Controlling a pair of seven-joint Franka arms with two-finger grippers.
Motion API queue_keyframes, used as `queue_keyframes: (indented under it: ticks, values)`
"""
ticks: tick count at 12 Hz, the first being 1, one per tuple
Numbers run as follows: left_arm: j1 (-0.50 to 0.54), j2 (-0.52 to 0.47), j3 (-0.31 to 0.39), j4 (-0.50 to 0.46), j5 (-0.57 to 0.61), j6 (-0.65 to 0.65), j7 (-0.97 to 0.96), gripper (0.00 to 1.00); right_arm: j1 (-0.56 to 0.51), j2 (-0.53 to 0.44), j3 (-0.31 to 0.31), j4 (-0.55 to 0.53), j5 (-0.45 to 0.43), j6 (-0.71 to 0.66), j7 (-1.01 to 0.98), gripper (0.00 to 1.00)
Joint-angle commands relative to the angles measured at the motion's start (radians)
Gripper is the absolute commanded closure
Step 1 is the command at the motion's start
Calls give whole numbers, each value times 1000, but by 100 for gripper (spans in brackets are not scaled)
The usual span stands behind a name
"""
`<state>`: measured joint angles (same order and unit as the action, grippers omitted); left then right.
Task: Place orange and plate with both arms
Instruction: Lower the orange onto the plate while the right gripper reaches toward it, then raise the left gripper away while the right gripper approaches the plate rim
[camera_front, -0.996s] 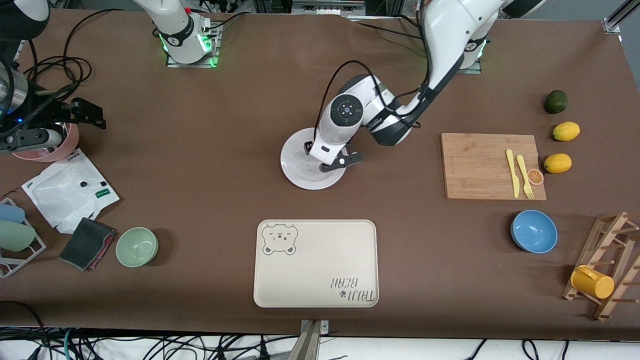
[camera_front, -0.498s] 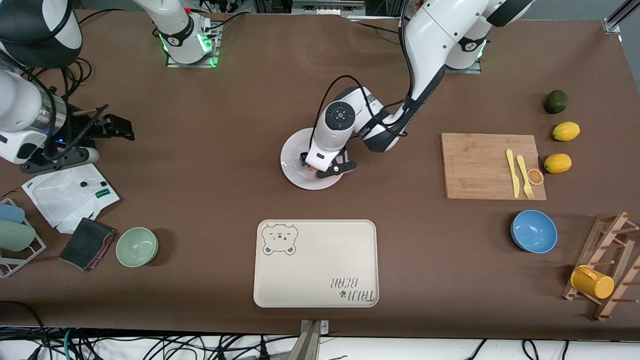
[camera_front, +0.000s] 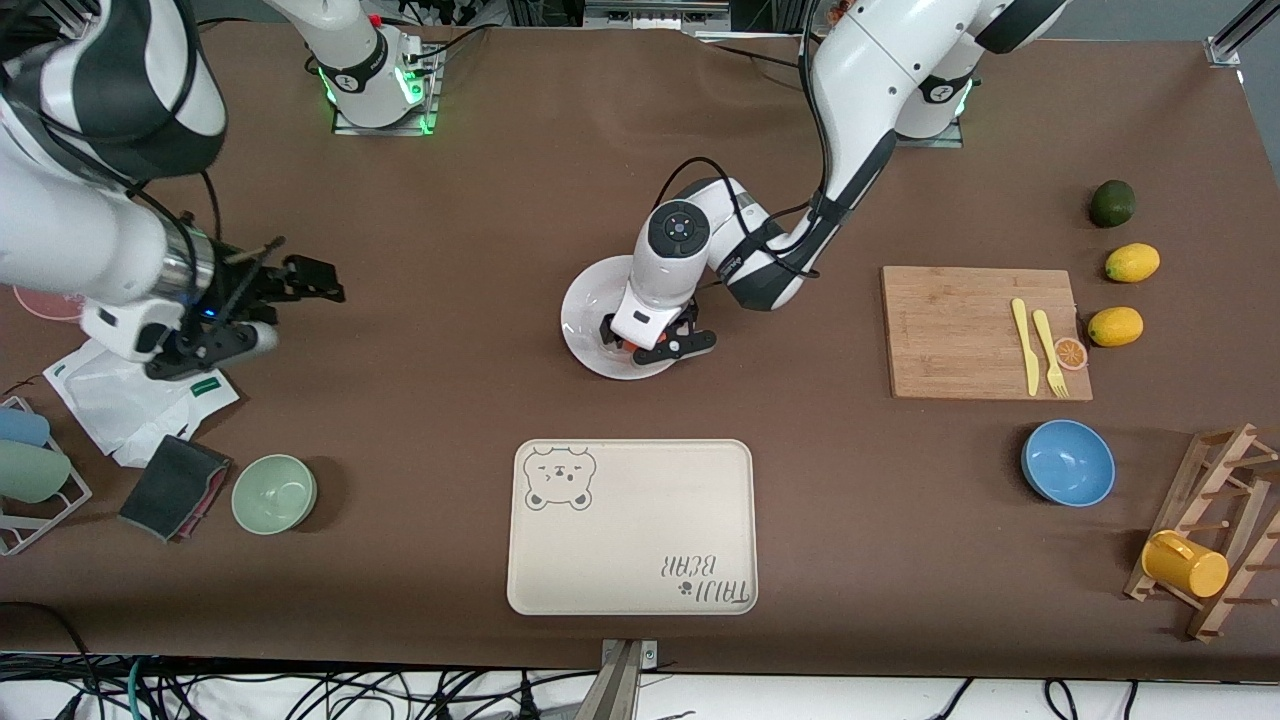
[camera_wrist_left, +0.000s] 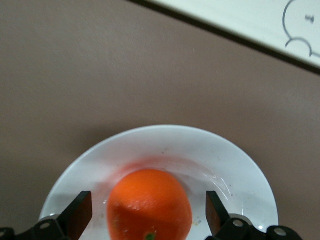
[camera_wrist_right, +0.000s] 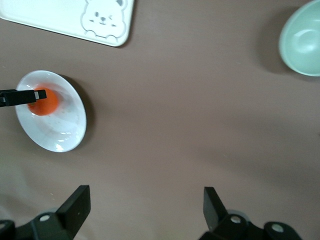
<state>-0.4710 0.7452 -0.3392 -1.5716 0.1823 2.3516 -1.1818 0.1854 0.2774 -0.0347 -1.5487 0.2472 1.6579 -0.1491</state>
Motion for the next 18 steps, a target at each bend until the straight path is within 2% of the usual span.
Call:
queue_keyframes:
  ticks: [1,4,5,9,10,12,14,17,18]
  values:
    - [60,-120,0,-7,28,-163,106,0,17,19,31,-52,79,86,13,0]
    - [171,-254,-1,-7,28,-395,336,0,16,16,74,-172,206,198,10,0]
    - [220,-303,-7,-7,25,-455,432,0,16,16,96,-213,224,251,5,0]
    - [402,-469,-11,-5,9,-655,831,0,14,13,180,-399,410,478,-7,0]
    - [437,-499,-11,-5,9,-679,894,0,14,16,185,-434,453,523,-33,0]
    - [510,-553,-11,-5,-24,-747,1000,0,14,19,212,-519,619,613,-148,0]
    - [602,-593,-9,-5,-166,-790,1048,0,16,45,248,-559,728,684,-234,0]
    - [633,-651,11,-22,-193,-781,1068,0,16,112,292,-573,861,778,-357,0]
    - [626,-714,29,-72,-195,-776,1100,0,16,140,300,-573,913,799,-415,0]
